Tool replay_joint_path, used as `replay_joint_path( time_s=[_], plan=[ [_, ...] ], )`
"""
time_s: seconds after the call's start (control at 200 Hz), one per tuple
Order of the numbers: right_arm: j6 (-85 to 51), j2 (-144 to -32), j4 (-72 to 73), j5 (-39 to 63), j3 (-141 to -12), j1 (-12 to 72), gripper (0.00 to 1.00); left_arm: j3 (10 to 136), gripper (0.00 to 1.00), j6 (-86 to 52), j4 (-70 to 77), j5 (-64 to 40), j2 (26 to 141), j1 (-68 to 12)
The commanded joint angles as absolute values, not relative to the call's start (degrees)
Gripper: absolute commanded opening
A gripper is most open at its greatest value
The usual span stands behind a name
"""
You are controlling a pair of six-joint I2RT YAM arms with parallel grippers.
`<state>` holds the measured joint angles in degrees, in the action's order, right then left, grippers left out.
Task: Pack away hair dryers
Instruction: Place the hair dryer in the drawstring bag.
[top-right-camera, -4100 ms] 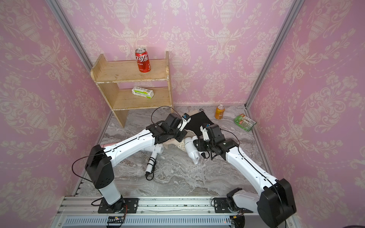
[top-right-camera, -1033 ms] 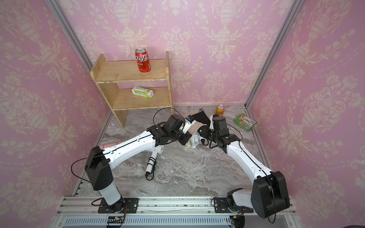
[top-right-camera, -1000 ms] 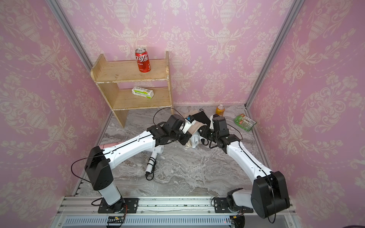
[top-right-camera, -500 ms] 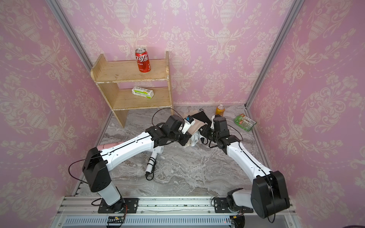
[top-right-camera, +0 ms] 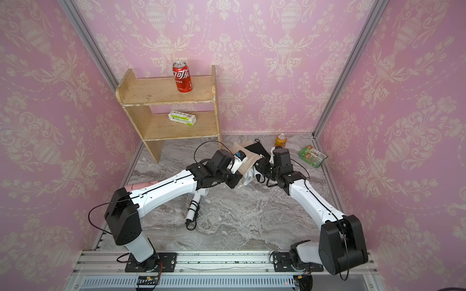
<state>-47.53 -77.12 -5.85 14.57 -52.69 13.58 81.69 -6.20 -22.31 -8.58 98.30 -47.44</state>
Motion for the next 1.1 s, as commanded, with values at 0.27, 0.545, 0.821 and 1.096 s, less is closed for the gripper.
replay_joint_path(
  time_s=[0.27, 0.545, 0.821, 1.096],
  plan=[
    [-49.3, -80.0, -1.6, 13.9, -55.9, 14.3, 0.28, 85.3, 0.00, -7.0, -22.2, -11.4, 97.1, -47.7],
    [-49.3, -78.6, -3.9, 13.9, -57.7, 14.2, 0.28, 79.9, 0.00, -6.6, -22.1, -9.3, 96.6, -46.8],
    [-50.6, -79.6, -3.4, 14.8, -59.0, 14.3, 0.28, 75.4, 0.00, -9.0, -19.5, -9.8, 96.4, -46.4],
    [-50.5, -81.6, -1.9, 12.7, -58.1, 15.3, 0.28, 79.0, 0.00, -10.4, -19.2, -12.1, 95.0, -46.7]
  ],
)
